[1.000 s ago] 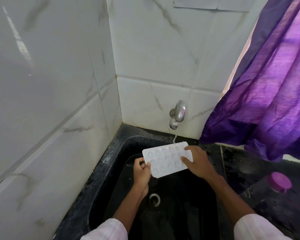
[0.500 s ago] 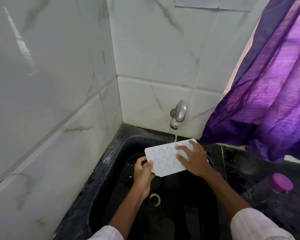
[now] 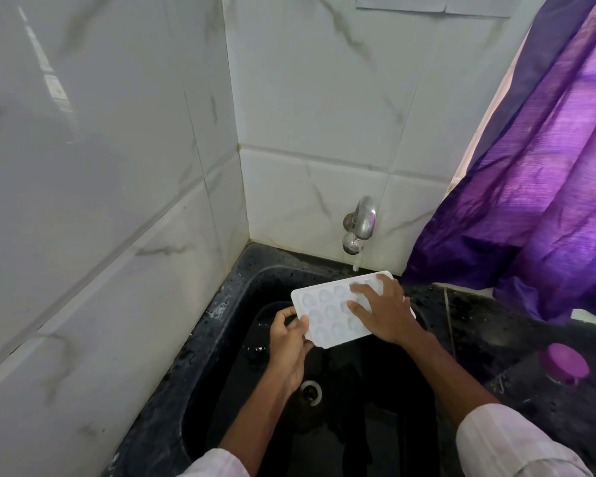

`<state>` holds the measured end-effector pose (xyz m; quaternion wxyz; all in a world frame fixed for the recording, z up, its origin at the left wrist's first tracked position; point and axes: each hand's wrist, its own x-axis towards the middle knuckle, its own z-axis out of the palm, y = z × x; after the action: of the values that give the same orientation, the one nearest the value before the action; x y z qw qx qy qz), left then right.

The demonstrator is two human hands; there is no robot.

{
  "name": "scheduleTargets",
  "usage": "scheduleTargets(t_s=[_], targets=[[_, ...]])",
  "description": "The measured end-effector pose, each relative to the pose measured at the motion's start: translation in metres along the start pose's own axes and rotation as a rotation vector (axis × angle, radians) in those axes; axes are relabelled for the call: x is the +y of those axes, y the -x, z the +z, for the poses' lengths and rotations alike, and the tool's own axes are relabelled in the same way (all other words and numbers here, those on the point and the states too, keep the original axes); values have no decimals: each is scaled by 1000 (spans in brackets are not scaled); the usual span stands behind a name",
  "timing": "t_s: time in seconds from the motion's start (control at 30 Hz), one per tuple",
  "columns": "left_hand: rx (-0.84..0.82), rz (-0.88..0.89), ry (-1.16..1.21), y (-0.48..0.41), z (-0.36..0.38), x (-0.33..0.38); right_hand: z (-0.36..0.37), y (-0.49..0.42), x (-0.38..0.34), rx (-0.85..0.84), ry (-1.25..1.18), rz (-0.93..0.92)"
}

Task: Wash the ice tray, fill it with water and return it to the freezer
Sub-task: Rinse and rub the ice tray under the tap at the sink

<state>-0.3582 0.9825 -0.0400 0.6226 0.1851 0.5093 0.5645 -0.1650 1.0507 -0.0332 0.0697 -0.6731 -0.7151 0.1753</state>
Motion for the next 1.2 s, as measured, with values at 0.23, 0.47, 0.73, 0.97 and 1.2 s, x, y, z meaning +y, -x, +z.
scheduleTargets(t_s=[0.23,0.47,0.73,0.97,1.2], targets=[[10,-4,5,0,-6,-2,-1,2,0,-61,-30,-15],[-8,-11,22,3,-4,1,-2,2,-2,-22,-64,-11],[-20,3,37,2,-4,3,-6,0,-1,-52,-39,-16],[-22,2,36,2,-2,3,-6,0,-6,-28,-25,-10],[-7,7,32,0,-5,3,-7,0,-6,-76,-47,-21]])
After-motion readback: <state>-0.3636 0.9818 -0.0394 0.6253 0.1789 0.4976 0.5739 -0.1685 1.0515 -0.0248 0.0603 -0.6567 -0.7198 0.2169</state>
